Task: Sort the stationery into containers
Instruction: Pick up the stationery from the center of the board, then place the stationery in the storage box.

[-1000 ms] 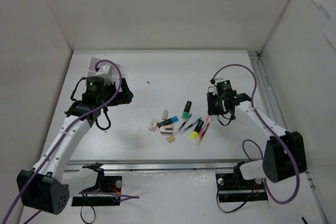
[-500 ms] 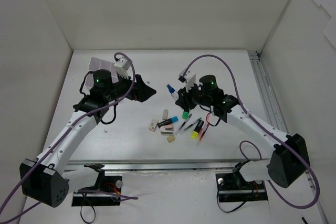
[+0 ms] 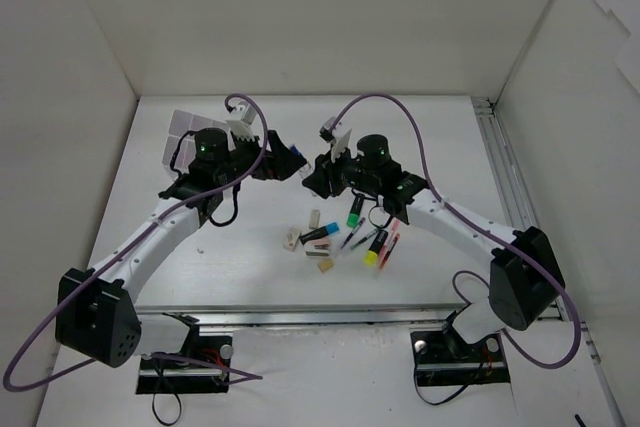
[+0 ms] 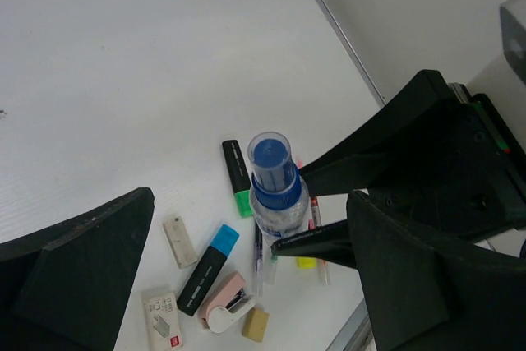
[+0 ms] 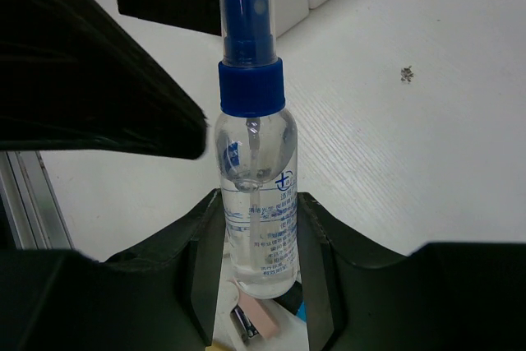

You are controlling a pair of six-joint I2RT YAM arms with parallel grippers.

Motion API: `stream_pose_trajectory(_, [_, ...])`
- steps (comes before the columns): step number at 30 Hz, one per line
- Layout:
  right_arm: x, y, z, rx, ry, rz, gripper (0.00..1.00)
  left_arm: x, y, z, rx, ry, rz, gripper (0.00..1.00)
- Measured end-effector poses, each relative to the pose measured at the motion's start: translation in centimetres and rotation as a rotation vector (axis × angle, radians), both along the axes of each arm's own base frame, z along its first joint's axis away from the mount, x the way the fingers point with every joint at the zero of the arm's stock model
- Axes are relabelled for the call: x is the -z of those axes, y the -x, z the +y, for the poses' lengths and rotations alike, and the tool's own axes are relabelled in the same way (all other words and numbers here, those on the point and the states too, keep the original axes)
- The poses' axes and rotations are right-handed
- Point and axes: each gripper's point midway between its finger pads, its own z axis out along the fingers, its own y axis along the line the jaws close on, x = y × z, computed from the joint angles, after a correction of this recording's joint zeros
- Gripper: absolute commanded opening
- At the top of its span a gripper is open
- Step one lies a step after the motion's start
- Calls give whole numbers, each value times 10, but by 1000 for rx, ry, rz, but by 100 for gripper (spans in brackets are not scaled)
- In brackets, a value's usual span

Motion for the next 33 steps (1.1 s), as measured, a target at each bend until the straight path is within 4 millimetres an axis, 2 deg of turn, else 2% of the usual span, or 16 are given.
stream_pose_trajectory(7, [0,-1,14,-14,-12,22,2,27,-16,-3,-39,-26,58,65])
stream_pose_trajectory(9, [2,-1,17,-17,-6,27,2,29,-18,-5,-42,-23,65,58])
stream_pose_trajectory(12, [4,-3,20,-13,4,33,3,28,-19,-8,-37,-16,64,38])
stream_pose_trajectory(13, [4,-3,21,-12,7,31,3,27,-19,-10,-34,-14,61,27])
stream_pose_trajectory(15, [6,-4,22,-6,15,32,4,22,-19,-15,-18,-6,54,17])
stream_pose_trajectory(16, [6,-6,22,-2,17,32,5,22,-20,-15,-19,-9,49,5])
stream_pose_trajectory(17, [6,-6,22,0,19,32,7,22,-20,-15,-20,-9,50,0])
stream_pose_trajectory(20, [5,-8,22,12,26,36,12,22,-20,-15,-17,-7,48,0])
stream_pose_trajectory(21, [5,-9,23,14,28,41,17,21,-21,-15,-20,-7,46,0])
stream_pose_trajectory(22, [5,-10,24,16,31,45,32,21,-22,-14,-26,-9,45,0])
stream_pose_trajectory(24, [5,-12,27,19,36,51,42,21,-24,-12,-43,-16,39,0])
stream_pose_trajectory(25, [5,-14,28,24,38,56,51,21,-25,-10,-57,-22,36,0])
stream_pose_trajectory(27, [1,-18,30,37,32,55,59,23,-29,-2,-100,-50,29,0])
stream_pose_trajectory(28, [-1,-19,30,39,31,53,70,23,-30,2,-122,-63,27,0])
stream_pose_trajectory(30, [-9,-22,31,48,18,48,76,23,-33,16,-176,-91,23,0])
stream_pose_trajectory(33, [-16,-24,32,55,4,43,98,11,-42,50,-287,-107,-3,0])
